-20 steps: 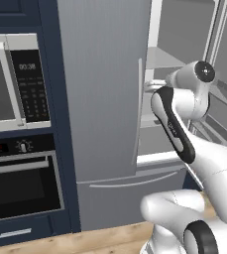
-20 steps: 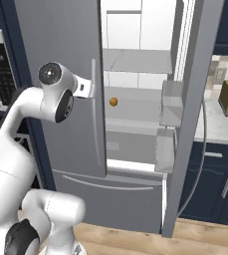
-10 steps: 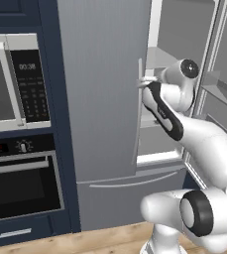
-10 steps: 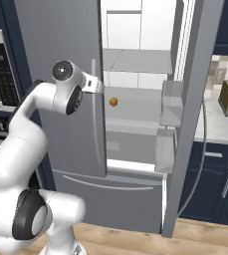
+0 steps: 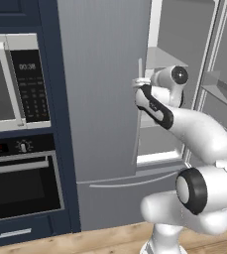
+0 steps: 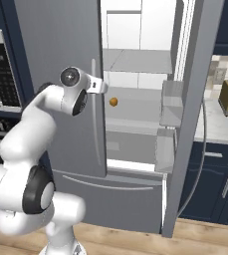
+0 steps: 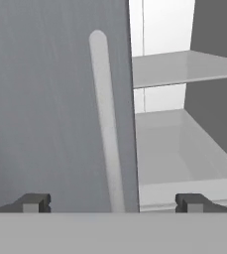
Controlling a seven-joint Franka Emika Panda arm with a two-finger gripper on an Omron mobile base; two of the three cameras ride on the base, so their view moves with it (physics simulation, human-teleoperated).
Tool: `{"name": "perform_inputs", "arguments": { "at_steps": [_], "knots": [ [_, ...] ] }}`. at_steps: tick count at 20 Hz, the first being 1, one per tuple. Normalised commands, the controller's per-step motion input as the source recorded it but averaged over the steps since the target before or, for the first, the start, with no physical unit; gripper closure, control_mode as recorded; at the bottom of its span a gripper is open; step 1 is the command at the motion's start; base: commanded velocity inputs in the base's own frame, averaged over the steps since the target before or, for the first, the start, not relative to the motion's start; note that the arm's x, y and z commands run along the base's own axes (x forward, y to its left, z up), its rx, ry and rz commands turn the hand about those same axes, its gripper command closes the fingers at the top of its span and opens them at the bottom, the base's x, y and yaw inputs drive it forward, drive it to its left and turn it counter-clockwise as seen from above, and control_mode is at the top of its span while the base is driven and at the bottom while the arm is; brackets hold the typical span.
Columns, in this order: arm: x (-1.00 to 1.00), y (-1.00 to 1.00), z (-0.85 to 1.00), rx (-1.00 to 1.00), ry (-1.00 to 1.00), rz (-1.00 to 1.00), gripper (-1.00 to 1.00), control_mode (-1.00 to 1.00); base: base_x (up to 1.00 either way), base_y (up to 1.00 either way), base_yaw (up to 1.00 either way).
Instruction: Retrieve the orange and apple from the fridge and place them into the bowl on the dining table.
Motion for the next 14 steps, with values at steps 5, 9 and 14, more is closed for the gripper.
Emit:
{"name": "perform_inputs", "arguments": {
  "at_steps": [5, 9, 14],
  "knots": [
    [0.59, 0.00, -0.11, 0.00, 0.00, 0.00, -1.00, -1.00, 0.00, 0.00, 0.00],
    [0.55, 0.00, -0.24, 0.00, -0.01, 0.02, -1.00, -1.00, 0.00, 0.00, 0.00],
    [0.60, 0.00, -0.23, 0.00, 0.00, 0.01, -1.00, -1.00, 0.00, 0.00, 0.00]
  ]
}}
